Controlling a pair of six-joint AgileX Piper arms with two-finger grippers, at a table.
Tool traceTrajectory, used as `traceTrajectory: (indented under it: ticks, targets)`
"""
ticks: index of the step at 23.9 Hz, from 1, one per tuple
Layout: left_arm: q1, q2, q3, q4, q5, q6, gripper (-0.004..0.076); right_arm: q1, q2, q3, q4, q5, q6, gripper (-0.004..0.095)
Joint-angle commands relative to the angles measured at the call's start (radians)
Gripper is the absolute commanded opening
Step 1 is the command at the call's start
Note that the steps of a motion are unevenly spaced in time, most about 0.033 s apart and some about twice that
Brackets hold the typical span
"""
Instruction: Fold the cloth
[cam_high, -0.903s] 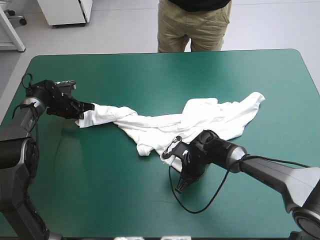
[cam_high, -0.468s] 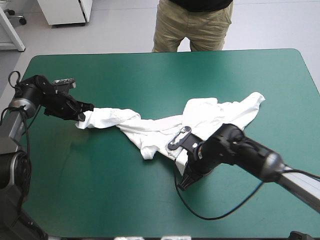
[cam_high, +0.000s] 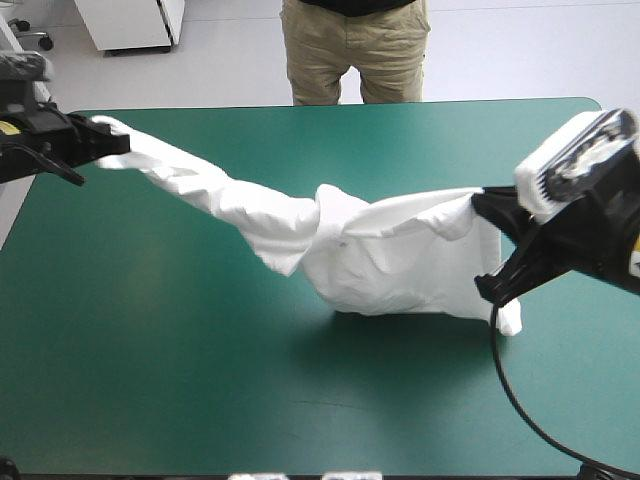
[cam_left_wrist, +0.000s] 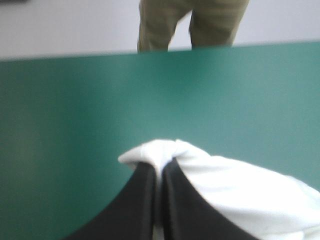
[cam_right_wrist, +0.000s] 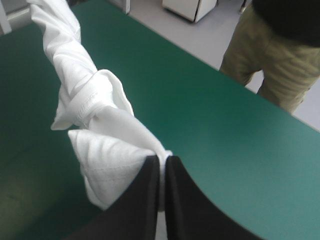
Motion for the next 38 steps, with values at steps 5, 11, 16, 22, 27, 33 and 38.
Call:
traceTrajectory:
  ticks: [5, 11, 16, 22, 27, 33, 38]
  targets:
    - [-0.003, -0.101, -0.297, -0.015, -0.064, -0.06, -0.0009, 0.0, 0.011, -0.235, -0.04, -0.032, -0.029, -0.0015]
    - [-0.003, -0.129, -0.502, -0.015, -0.076, -0.092, -0.0009, 0.0, 0.028, -0.428, -0.03, -0.056, -0.079, -0.0015]
    - [-0.003, -0.152, -0.638, -0.015, -0.089, -0.095, -0.0009, 0.0, 0.046, -0.544, -0.021, -0.029, -0.118, -0.0011]
    - [-0.003, -0.158, -0.643, 0.156, 0.054, -0.105, -0.0009, 0.0, 0.084, -0.495, -0.214, -0.002, -0.063, -0.0009]
    - [-0.003, -0.142, -0.352, 0.348, 0.097, -0.139, -0.0009, 0.0, 0.122, -0.196, -0.41, -0.004, 0.078, -0.0017]
    - [-0.003, 0.029, -0.104, 0.262, -0.002, -0.126, -0.0009, -0.11, 0.217, 0.108, -0.43, -0.176, 0.2, -0.0017]
    - [-0.005, 0.198, -0.086, 0.097, -0.197, -0.081, -0.0009, -0.42, 0.368, 0.112, -0.087, -0.422, 0.016, -0.0017]
